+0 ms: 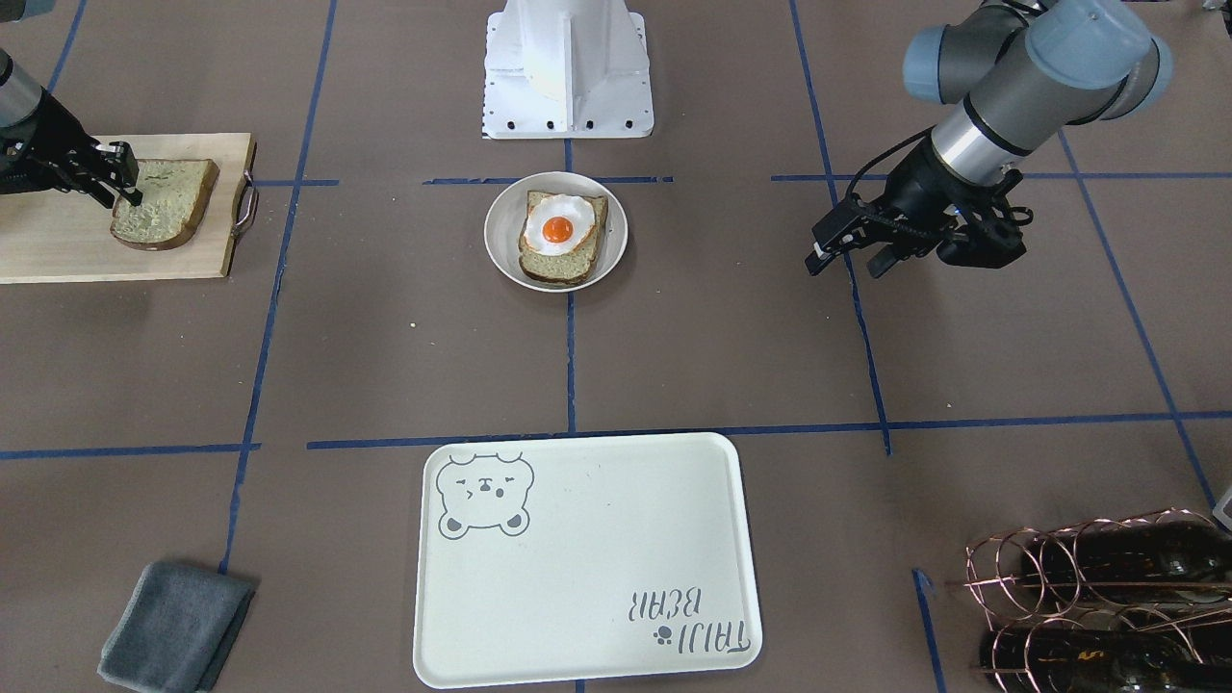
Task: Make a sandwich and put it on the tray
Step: 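Move the right gripper over the bread slice while the left arm advances, then grasp the bread slice edge with the right gripper, then lift the bread slice and carry it over the egg toast plate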
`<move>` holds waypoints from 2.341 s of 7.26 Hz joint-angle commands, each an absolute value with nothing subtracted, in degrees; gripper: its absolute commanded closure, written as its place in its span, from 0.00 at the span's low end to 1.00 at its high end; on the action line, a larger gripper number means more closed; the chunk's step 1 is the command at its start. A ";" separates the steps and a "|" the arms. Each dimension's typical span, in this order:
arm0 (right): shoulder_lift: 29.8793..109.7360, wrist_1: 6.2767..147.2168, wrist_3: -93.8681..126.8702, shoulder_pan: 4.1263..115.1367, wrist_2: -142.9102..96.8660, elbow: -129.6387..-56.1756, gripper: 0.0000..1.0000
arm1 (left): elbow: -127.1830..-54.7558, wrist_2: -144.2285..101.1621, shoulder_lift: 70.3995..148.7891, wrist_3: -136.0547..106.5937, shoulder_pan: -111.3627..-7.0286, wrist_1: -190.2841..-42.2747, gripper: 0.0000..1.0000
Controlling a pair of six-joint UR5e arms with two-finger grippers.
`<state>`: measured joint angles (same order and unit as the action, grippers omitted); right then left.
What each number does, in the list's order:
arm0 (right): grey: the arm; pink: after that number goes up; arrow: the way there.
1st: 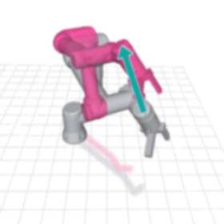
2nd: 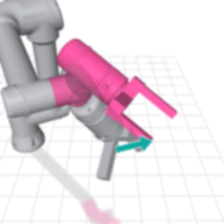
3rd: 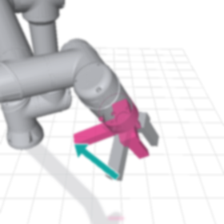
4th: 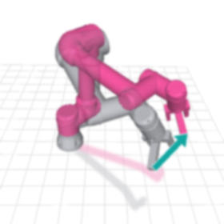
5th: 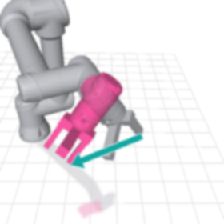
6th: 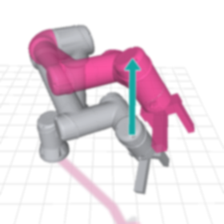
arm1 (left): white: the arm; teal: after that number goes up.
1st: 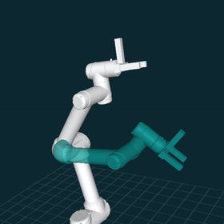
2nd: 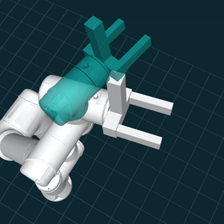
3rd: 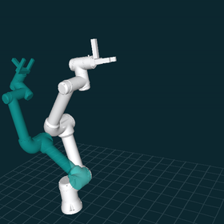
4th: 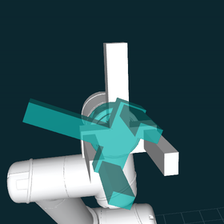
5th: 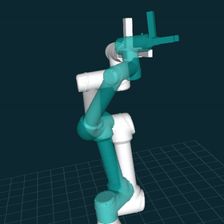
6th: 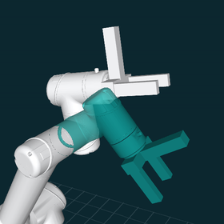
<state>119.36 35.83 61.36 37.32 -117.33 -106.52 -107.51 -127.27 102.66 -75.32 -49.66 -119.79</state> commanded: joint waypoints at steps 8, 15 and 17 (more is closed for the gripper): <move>119.00 35.86 61.35 37.44 -118.04 -108.18 1.00 | -107.23 -127.27 102.57 -75.15 -49.66 -119.79 0.00; 105.17 36.29 65.44 51.68 -135.08 -115.93 1.00 | -106.44 -127.27 102.48 -75.06 -49.57 -119.88 0.00; 90.24 42.49 77.39 49.16 -134.83 -113.65 1.00 | -106.26 -127.35 102.31 -74.80 -49.57 -120.23 0.00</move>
